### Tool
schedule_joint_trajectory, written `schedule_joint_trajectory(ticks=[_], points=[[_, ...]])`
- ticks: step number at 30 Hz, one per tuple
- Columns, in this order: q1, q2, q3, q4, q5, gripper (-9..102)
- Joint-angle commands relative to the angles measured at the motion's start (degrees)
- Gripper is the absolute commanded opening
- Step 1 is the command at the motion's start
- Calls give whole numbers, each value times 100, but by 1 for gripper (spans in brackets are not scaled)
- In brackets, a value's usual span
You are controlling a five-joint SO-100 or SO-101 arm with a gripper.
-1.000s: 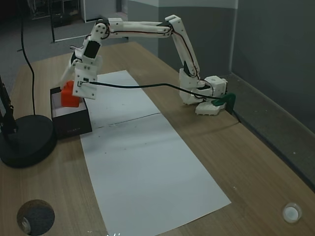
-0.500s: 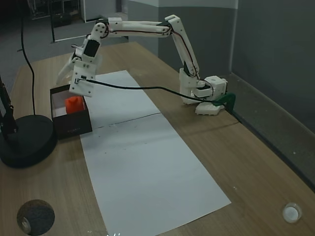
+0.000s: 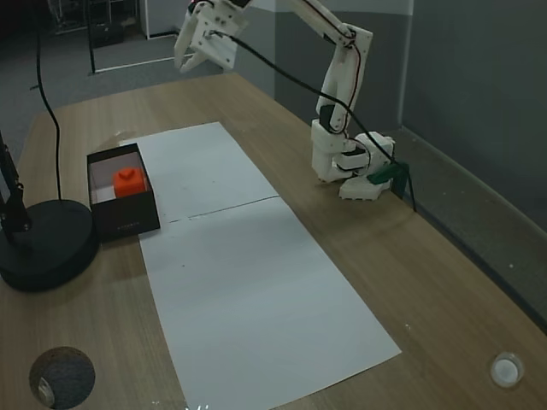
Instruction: Grab a orange square and put it in the box.
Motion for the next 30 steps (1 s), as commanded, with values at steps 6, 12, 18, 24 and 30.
schedule_joint_trajectory(ticks=[6, 12, 18, 24, 30], points=[[-896, 2865, 773, 483, 264, 0], [-835, 4913, 2637, 26, 272, 0], [-835, 7031, 4175, -352, 229, 0], [-844, 8244, 5080, -352, 220, 0], [-835, 8789, 5555, -457, 211, 0]])
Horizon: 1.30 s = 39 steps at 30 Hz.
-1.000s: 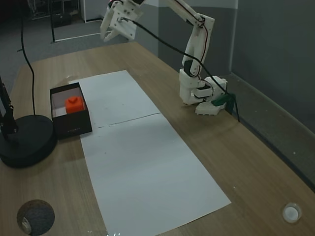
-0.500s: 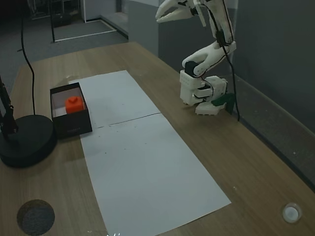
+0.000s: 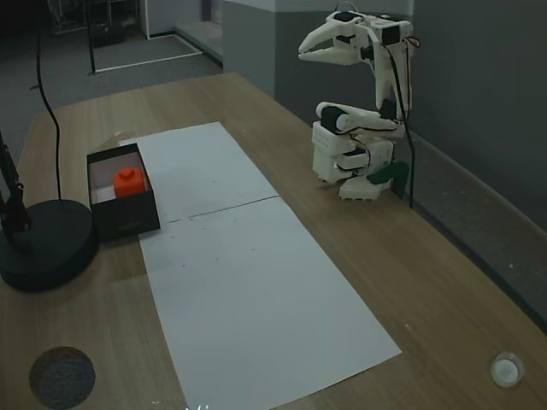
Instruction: Grab a orange square and put it in the box.
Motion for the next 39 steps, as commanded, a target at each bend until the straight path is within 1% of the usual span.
schedule_joint_trajectory(ticks=[1, 3, 7, 13, 16, 19, 24, 30, 32, 36, 38, 39], points=[[18, 149, 97, -272, -26, 0], [18, 141, 211, -492, -26, 0], [18, 141, 826, -1230, 9, 0], [18, 141, 2909, -2672, 97, 0], [9, 132, 3920, -3384, 492, 0], [0, 132, 4755, -3709, 747, 0], [-62, 132, 5722, -3735, 800, 0], [-35, 123, 6126, -3639, 791, 0], [-79, 123, 6179, -3322, 765, 0], [-149, 132, 5941, -2329, 765, 0], [-149, 123, 5783, -1705, 756, 0], [-132, 123, 5774, -1696, 782, 0]])
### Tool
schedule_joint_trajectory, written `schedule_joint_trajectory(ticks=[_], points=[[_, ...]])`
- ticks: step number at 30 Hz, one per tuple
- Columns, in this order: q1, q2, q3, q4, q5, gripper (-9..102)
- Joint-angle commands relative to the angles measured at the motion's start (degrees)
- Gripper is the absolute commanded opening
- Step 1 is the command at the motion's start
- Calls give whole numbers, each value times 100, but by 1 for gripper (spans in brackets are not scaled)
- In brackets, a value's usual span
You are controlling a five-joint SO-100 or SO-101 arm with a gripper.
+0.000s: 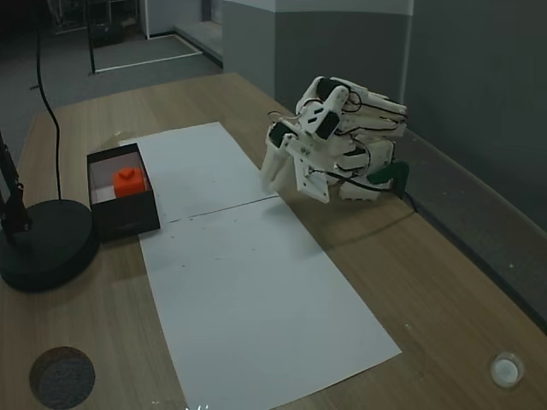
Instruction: Grab a orange square and put it in the box.
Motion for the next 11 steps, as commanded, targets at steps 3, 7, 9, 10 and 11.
schedule_joint_trajectory(ticks=[3, 7, 9, 10, 11], points=[[44, 123, -396, 272, 9, 0], [44, 123, -396, 281, 26, 0], [44, 123, -396, 281, 26, 0], [35, 123, -396, 281, 26, 0], [35, 123, -396, 281, 26, 0]])
